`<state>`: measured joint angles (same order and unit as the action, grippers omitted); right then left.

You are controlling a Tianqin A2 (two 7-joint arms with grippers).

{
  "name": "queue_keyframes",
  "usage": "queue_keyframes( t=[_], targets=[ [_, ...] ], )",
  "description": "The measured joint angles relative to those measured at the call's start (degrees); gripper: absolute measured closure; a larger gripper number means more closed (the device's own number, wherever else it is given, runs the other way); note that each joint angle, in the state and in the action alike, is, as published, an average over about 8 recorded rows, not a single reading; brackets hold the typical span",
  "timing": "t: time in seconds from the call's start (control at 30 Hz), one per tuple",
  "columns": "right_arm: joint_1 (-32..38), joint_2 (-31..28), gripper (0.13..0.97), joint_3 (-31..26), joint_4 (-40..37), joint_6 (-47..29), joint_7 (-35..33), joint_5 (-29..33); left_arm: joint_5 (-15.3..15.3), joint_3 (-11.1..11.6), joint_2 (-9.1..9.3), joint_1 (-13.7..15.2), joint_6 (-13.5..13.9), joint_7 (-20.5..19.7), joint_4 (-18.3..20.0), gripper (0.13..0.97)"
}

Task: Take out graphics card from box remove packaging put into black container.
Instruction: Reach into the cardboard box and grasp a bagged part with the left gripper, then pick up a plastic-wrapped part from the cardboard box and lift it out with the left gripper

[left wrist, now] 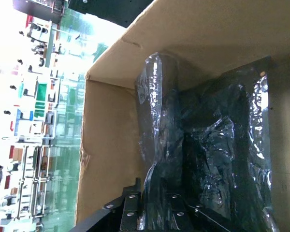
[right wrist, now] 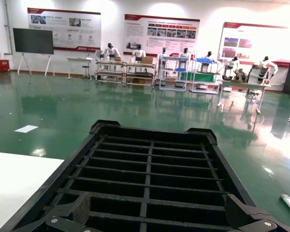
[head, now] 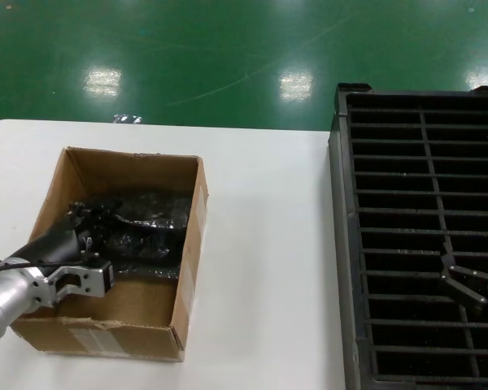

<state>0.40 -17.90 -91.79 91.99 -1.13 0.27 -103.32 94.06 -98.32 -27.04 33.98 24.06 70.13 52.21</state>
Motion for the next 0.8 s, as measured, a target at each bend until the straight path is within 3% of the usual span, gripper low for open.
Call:
queue_keyframes(
  t=[0.3, 0.47, 0.63, 0.8],
  targets=[
    [0.00, 0.00, 0.129, 0.00, 0.00, 0.00, 0.00, 0.00, 2.73, 2.77, 0.69, 0.02, 2.48, 3.77, -0.87, 0.914],
    [0.00, 0.00, 0.129, 0.00, 0.00, 0.00, 0.00, 0.00, 4.05, 4.49, 0.74, -1.03, 3.35, 4.66, 1.25, 0.948],
    [0.00, 0.00, 0.129, 0.00, 0.00, 0.00, 0.00, 0.00, 4.73, 5.97, -0.13, -3.62, 3.58, 3.39, 7.46, 0.954],
    [0.00, 0.00, 0.129, 0.00, 0.00, 0.00, 0.00, 0.00, 4.64, 7.43, -2.53, -8.15, 3.40, 0.24, 17.75, 0.958]
  ],
)
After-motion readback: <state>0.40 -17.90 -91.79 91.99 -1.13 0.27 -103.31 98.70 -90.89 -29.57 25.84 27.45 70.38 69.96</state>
